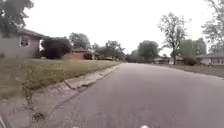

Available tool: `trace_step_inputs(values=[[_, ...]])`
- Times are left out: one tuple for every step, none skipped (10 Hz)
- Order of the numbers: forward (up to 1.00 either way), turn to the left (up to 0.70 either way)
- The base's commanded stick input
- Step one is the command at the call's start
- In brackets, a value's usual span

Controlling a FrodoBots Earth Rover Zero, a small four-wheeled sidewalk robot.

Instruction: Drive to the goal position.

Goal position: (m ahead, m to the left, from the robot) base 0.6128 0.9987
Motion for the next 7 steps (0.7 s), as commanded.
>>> trace_step_inputs(values=[[0.50,-0.50],[0.50,-0.40],[0.50,-0.16],[0.50,0.00],[0.50,0.00],[0.50,0.00],[0.50,0.00]])
